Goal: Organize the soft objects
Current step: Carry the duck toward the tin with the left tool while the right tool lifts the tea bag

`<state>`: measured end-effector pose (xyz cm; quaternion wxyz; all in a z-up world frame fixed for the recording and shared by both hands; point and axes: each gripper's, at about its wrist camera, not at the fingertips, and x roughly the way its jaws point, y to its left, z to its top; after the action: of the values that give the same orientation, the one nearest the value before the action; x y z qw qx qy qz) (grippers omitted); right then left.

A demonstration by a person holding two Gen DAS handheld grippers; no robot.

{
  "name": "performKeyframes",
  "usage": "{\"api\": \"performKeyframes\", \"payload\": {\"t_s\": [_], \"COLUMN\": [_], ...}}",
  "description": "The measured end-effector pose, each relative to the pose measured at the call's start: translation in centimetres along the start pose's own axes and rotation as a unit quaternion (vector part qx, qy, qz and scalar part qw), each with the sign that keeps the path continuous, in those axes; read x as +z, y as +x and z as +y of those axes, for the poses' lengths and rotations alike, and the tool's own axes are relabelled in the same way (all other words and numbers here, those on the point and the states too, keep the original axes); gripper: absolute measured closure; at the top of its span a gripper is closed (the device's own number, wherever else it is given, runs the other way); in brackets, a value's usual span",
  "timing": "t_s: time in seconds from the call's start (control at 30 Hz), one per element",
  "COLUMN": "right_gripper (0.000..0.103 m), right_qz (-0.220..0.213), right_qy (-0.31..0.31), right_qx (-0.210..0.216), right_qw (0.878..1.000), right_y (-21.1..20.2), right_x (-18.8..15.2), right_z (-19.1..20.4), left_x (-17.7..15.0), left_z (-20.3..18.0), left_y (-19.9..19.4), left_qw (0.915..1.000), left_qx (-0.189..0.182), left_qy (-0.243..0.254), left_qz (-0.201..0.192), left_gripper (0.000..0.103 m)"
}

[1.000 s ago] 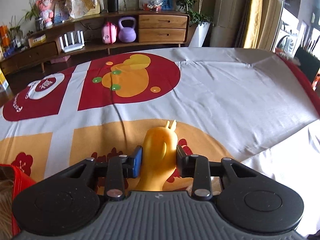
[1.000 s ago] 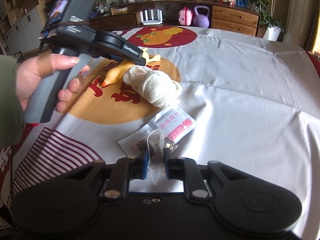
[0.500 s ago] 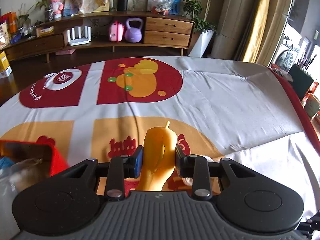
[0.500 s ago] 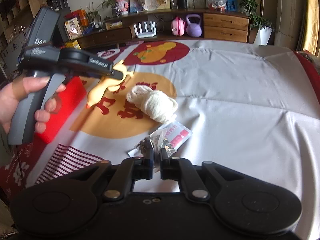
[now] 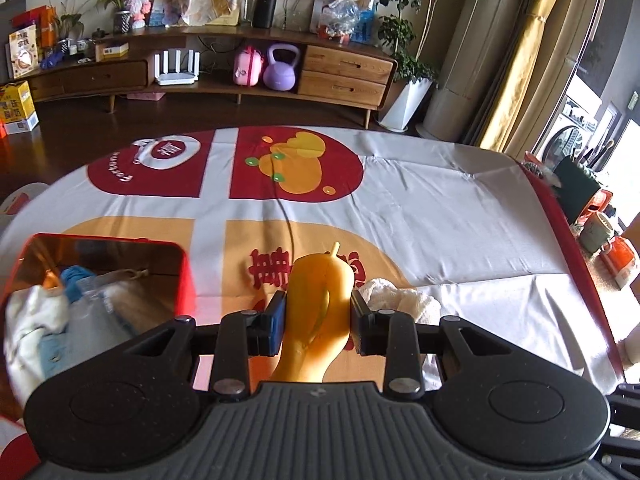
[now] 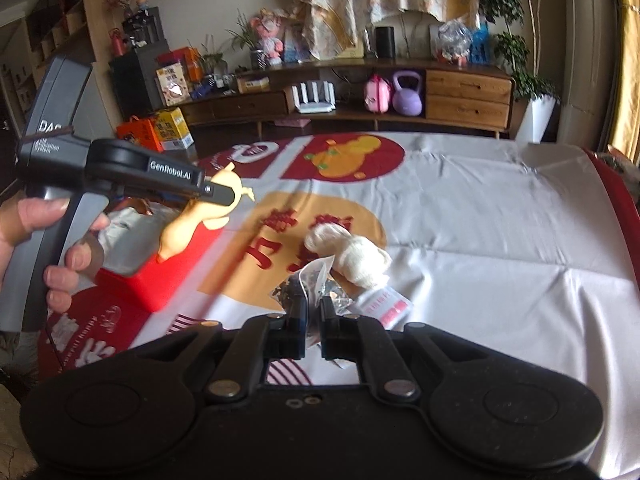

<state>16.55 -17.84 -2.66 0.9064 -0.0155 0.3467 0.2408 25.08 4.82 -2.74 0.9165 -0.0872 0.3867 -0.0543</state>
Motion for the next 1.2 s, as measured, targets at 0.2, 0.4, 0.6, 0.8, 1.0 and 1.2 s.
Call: {"api": "performKeyframes", "payload": {"t_s": [0.2,0.4,0.6,0.8,1.0,1.2], "right_gripper": [0.097,0.097,0.088,0.07,0.045,0.055], "right_qz": [-0.011,-0.014,-0.012,0.048,0.079,0.114], "right_qy": [-0.02,-0.036,-0.069,-0.048,-0.047,-0.044], "right_qx": [0.022,0.04,0.039,0.013,0.005,-0.003], "right_qw": [1.0,0.998,0.997,0.998,0.996,0.993], "right_y": [-1.1,-1.3,-0.2,3.6,6.3,9.0], "right_x": [0.9,1.9,2.7,-0.2,-2.8,-4.7], "right_z": [2.4,4.8,6.4,3.8,3.8,3.6], "left_x": [-0.7,-1.5,-2.5,-3.7,-4.5,-4.9], "left_z": [1.4,3.6,6.1,8.1,9.2,9.4], "left_y": [-3.3,-6.4,-8.4,-8.7,-8.3,-8.6], "left_qw": [0.9998,0.9993,0.9984,0.998,0.9977,0.9976], "left_qx": [0.013,0.026,0.042,0.048,0.051,0.053], "left_qy": [-0.01,-0.022,-0.028,-0.037,-0.044,-0.043], "left_qz": [-0.008,-0.018,-0.026,-0.02,-0.01,-0.011], "left_gripper": [0.071,0.071,0.071,0.071,0.071,0.071]}}
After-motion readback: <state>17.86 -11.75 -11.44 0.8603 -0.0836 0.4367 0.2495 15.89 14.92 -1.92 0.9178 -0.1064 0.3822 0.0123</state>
